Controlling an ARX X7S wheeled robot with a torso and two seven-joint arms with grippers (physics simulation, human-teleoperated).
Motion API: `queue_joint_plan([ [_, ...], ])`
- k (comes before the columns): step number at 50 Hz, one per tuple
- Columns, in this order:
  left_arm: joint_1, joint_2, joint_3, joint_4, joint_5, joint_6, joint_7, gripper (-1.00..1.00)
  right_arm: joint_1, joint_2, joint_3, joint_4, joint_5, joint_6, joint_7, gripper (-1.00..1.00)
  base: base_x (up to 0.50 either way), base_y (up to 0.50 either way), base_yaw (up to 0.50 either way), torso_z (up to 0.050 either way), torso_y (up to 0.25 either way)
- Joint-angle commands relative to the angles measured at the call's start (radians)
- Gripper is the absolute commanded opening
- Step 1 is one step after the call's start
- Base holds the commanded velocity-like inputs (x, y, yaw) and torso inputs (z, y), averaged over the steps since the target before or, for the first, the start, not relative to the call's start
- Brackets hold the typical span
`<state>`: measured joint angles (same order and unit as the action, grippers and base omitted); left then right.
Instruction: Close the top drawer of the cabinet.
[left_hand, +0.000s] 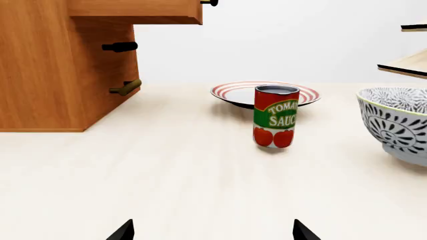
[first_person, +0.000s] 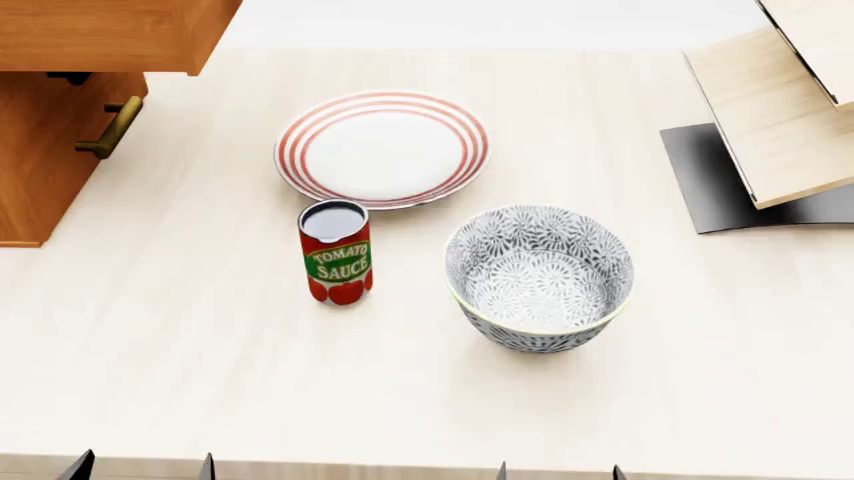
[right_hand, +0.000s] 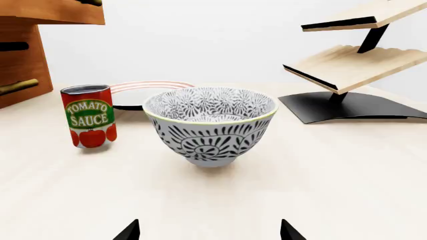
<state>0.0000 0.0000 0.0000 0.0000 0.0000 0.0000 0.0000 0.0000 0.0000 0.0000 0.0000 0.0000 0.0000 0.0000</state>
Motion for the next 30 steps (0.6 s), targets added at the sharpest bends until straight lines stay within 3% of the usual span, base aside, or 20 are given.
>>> queue_joint_plan([
  [1,-0.002,-0.022,0.024,-0.007,-0.022,0.005,-0.023,1.0,0.004,0.037,-0.044,0.008,0.037,-0.006,0.044,1.0,0.0,0.0,0.0,0.0,0.0],
  [18,-0.029,-0.065,0.081,-0.041,-0.041,0.039,-0.066,1.0,0.019,0.063,-0.074,0.028,0.024,-0.068,0.118,1.0,0.0,0.0,0.0,0.0,0.0],
  [24,-0.044,-0.086,0.132,-0.024,-0.001,0.118,-0.051,1.0,0.043,0.08,-0.057,-0.149,0.036,0.028,0.153,1.0,0.0,0.0,0.0,0.0,0.0],
  [30,-0.102,-0.086,0.116,-0.109,-0.05,0.138,-0.046,1.0,0.177,0.095,-0.015,-0.228,0.071,0.156,0.18,1.0,0.0,0.0,0.0,0.0,0.0],
])
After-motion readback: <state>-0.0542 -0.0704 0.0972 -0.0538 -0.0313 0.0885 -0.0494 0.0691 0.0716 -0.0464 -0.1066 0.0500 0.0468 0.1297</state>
